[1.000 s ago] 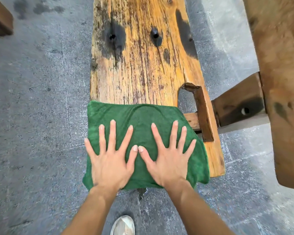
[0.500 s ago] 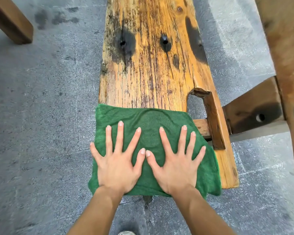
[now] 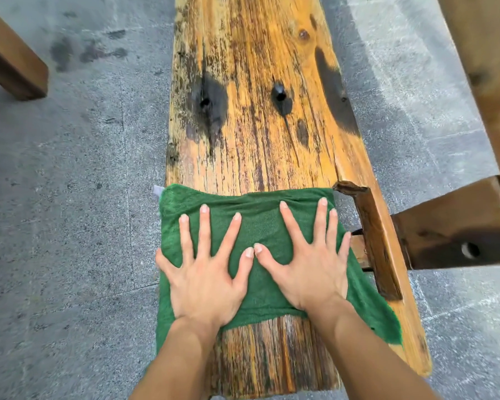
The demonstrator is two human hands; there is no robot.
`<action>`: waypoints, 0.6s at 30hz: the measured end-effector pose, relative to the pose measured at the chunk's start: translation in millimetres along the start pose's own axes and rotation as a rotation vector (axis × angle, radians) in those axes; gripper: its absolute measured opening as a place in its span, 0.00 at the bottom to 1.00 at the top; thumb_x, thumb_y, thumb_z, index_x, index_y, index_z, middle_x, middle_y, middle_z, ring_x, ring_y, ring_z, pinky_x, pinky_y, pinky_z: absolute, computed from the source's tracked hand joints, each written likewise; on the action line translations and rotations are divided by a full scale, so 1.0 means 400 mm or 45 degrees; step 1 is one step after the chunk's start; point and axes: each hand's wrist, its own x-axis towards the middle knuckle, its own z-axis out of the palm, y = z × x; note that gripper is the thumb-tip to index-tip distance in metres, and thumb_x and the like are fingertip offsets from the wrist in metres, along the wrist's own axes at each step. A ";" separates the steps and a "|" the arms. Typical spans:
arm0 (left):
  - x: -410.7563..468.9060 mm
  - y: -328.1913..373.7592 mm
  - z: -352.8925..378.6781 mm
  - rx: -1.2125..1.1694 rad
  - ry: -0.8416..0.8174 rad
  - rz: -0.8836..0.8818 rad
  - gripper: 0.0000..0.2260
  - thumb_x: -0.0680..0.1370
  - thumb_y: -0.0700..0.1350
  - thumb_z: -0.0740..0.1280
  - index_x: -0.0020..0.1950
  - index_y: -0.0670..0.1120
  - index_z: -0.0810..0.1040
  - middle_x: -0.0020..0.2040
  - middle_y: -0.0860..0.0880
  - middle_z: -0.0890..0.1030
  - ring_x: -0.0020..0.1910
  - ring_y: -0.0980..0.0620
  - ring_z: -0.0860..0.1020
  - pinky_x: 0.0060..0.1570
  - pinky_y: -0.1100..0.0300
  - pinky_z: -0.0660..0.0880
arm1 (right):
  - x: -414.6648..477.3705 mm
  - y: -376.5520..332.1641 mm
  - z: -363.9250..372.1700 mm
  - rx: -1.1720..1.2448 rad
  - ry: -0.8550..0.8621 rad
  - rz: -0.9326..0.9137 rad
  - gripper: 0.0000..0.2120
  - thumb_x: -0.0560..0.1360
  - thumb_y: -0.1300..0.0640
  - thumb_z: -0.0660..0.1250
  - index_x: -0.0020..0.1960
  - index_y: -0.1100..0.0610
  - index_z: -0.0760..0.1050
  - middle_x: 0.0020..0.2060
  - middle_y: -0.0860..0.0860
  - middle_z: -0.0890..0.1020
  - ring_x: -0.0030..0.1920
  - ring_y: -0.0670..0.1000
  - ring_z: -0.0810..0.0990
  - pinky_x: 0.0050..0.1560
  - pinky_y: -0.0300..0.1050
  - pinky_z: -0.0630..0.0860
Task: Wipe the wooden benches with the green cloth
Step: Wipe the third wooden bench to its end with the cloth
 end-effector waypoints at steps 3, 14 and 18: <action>0.059 0.004 -0.013 0.018 -0.008 -0.002 0.29 0.80 0.72 0.39 0.80 0.72 0.36 0.85 0.52 0.35 0.84 0.42 0.37 0.70 0.23 0.52 | 0.052 -0.002 -0.011 0.007 0.015 -0.015 0.42 0.69 0.15 0.39 0.78 0.26 0.30 0.81 0.53 0.26 0.82 0.58 0.28 0.81 0.68 0.39; 0.241 0.016 -0.038 -0.002 0.012 -0.008 0.31 0.78 0.75 0.38 0.81 0.70 0.36 0.85 0.55 0.35 0.84 0.45 0.36 0.71 0.21 0.45 | 0.227 -0.017 -0.042 0.050 0.052 0.010 0.42 0.70 0.15 0.45 0.79 0.25 0.35 0.82 0.55 0.29 0.80 0.60 0.24 0.78 0.72 0.34; 0.261 0.014 -0.046 -0.012 0.003 -0.023 0.33 0.78 0.76 0.39 0.81 0.70 0.35 0.84 0.57 0.33 0.84 0.47 0.34 0.72 0.22 0.44 | 0.235 -0.027 -0.047 0.060 0.055 0.019 0.42 0.70 0.16 0.45 0.79 0.25 0.34 0.82 0.56 0.29 0.80 0.60 0.23 0.77 0.74 0.33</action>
